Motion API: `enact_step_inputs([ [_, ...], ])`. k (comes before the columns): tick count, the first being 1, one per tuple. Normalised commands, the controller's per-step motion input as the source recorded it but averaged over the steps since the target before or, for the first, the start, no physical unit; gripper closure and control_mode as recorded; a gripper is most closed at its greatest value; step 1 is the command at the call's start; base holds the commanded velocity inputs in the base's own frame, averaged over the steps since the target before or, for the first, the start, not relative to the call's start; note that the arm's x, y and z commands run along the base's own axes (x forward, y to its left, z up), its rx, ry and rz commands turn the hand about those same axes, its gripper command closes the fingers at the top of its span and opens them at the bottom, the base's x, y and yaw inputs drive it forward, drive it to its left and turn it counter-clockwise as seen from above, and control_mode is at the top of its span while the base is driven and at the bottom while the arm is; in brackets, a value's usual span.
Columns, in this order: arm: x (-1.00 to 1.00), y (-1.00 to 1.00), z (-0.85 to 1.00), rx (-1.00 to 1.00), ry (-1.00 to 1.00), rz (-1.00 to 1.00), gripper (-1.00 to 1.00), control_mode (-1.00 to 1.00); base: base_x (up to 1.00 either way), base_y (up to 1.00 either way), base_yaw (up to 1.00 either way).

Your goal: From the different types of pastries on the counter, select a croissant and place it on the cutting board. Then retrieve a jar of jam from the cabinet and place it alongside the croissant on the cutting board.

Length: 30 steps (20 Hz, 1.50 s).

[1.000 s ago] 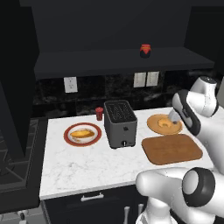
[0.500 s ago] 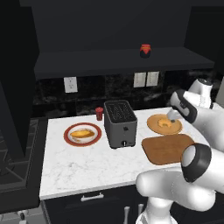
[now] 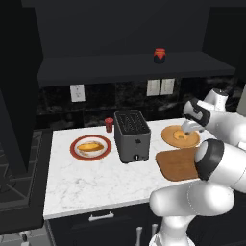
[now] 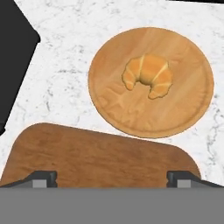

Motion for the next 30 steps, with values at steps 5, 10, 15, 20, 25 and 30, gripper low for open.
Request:
enact_step_inputs([
  [5,0.32,-0.18,-0.31,0.0,0.0,0.08,-1.0,-1.0,0.0,0.0,0.0],
  [10,0.44,-0.23,-0.24,0.03,0.0,0.09,-1.0,-1.0,0.0,0.0,0.0],
  [15,0.44,-0.12,-0.25,0.02,0.0,0.07,-1.0,-1.0,0.0,0.0,0.0],
  [20,0.49,-0.03,-0.17,0.01,0.02,0.02,-1.0,-1.0,0.0,0.0,0.0],
  [25,0.45,-0.02,-0.26,0.0,0.05,0.02,-1.0,-1.0,0.0,0.0,0.0],
  [30,0.38,-0.15,-0.29,0.01,0.02,0.05,-1.0,-1.0,0.0,0.0,0.0],
])
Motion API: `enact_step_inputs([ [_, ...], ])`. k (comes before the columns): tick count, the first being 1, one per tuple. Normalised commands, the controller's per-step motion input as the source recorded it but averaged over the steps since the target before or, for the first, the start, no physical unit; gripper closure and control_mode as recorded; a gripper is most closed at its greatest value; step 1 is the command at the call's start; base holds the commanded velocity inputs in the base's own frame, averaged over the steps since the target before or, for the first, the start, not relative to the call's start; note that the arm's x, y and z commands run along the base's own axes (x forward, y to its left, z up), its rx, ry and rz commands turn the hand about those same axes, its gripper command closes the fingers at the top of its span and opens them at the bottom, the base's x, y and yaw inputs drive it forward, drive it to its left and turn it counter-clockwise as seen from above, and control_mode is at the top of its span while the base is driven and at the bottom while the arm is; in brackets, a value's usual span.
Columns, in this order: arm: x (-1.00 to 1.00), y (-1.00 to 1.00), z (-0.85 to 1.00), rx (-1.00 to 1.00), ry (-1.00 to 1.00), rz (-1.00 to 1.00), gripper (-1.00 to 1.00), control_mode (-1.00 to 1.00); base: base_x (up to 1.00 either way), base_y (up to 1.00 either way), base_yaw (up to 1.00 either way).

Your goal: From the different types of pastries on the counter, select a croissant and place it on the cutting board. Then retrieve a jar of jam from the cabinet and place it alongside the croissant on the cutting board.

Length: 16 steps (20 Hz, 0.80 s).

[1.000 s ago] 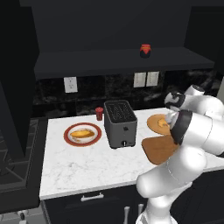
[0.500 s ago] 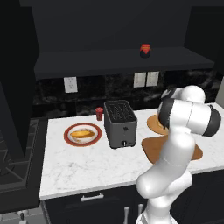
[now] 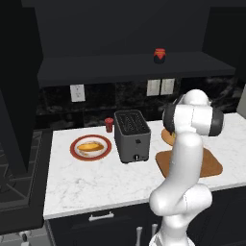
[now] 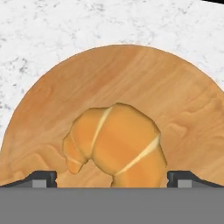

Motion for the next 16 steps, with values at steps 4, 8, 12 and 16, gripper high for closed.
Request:
enact_step_inputs([
  [4,0.22,-0.18,-0.24,0.01,0.0,0.06,-1.0,-1.0,0.0,0.0,0.0],
  [8,0.08,-0.02,-0.36,0.0,0.02,0.05,-1.0,-1.0,0.0,0.0,0.0],
  [12,0.0,0.04,-0.47,0.0,0.0,0.04,-1.0,-1.0,0.0,0.0,0.0],
  [16,-0.07,0.07,-0.61,0.0,0.0,0.03,1.0,-1.0,0.0,0.0,0.0],
])
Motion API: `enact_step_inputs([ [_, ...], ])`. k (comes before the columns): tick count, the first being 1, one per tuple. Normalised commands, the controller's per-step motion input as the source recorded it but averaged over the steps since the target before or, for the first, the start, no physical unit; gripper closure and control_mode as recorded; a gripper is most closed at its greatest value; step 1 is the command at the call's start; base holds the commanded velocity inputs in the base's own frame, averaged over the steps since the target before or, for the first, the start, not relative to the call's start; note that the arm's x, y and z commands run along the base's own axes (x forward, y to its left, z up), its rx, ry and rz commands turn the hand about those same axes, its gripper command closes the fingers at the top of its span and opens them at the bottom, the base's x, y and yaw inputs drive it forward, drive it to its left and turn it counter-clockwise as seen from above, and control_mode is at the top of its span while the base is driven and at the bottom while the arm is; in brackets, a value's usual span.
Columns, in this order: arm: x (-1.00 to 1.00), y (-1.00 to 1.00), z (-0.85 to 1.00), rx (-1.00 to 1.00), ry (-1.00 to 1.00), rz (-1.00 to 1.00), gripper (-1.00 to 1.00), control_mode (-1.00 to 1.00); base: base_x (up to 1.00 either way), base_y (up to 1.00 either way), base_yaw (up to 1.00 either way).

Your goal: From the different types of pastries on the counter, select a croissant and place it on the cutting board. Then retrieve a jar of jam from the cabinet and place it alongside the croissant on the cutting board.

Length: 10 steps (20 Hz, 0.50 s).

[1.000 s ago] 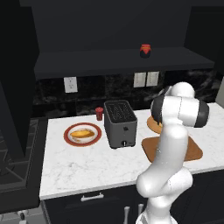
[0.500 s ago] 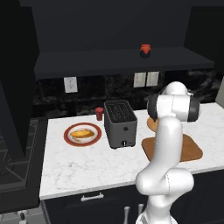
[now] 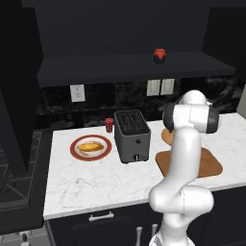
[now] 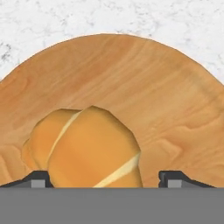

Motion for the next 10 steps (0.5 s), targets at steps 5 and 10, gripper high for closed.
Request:
enact_step_inputs([
  [5,-0.44,0.04,-0.24,0.0,0.0,0.02,1.0,-1.0,0.0,0.0,0.0],
  [10,-0.6,0.14,0.01,0.0,0.0,0.0,1.0,-1.0,0.0,0.0,0.0],
])
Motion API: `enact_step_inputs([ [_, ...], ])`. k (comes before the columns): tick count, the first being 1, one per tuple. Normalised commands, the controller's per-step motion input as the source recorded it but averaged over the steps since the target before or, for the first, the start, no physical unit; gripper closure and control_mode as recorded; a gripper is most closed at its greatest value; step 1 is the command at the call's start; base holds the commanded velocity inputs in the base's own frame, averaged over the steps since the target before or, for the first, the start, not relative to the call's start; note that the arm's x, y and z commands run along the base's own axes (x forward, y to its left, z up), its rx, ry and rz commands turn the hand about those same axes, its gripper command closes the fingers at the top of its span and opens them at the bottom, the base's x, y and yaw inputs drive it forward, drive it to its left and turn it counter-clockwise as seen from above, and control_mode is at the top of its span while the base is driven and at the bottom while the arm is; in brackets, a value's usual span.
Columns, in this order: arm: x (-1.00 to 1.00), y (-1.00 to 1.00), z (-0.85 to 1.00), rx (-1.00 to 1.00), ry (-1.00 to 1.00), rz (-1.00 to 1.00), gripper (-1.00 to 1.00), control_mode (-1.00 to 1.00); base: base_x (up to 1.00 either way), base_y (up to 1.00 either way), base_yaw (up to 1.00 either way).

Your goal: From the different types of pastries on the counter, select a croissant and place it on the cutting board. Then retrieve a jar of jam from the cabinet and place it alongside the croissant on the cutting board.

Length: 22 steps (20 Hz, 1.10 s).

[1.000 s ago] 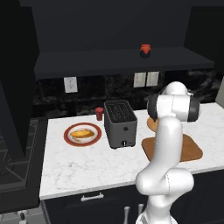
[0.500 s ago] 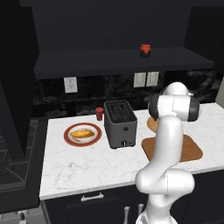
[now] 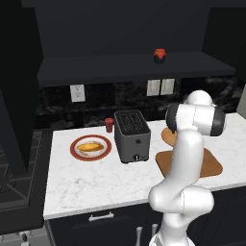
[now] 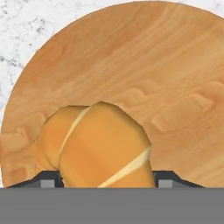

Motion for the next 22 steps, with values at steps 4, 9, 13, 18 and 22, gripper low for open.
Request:
enact_step_inputs([
  [4,-0.59,0.26,0.3,0.0,0.0,0.0,1.0,-1.0,0.0,0.0,0.0],
  [9,-0.48,0.13,0.48,0.0,0.0,0.0,1.0,-1.0,0.0,0.0,0.0],
  [13,-0.52,0.04,0.37,0.0,0.0,0.0,1.0,-1.0,0.0,0.0,0.0],
  [18,-0.57,0.14,0.18,0.0,0.0,0.0,1.0,-1.0,0.0,0.0,0.0],
  [22,-0.6,0.08,0.0,0.0,0.04,0.0,1.0,-1.0,0.0,0.0,0.0],
])
